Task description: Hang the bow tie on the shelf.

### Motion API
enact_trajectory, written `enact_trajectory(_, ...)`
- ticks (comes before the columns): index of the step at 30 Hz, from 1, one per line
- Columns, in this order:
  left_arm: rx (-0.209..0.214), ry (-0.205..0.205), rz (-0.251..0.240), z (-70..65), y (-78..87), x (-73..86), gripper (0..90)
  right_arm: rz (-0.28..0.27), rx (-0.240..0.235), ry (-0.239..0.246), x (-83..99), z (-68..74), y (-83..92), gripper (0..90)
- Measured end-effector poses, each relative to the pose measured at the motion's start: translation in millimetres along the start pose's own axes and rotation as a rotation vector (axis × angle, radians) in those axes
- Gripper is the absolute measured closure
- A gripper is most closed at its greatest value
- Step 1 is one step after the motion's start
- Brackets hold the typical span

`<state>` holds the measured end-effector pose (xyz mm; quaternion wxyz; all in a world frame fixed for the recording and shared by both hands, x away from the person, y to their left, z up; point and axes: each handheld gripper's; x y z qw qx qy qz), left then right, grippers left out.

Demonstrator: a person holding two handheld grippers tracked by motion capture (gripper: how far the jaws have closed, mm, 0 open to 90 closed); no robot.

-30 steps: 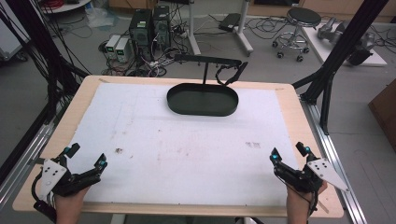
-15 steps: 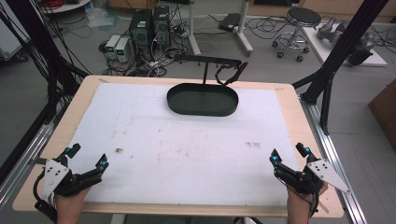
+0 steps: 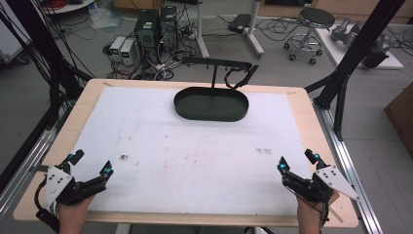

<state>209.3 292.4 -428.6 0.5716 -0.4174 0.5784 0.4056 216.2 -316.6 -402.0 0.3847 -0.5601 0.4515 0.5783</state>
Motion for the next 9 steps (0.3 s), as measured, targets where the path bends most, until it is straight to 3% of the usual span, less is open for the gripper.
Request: enact_trajectory(9,0.000,0.004,0.000,1.3,0.1,-0.8,7.3,0.002,0.000,-0.001,-0.5,-0.4,-0.1,11.2)
Point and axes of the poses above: each handheld gripper's, and its own axes: y roughly backward along the jaws, x roughly out of its underside, z roughly to its left, and after that the axes turned 4 degrees about y, right-handed
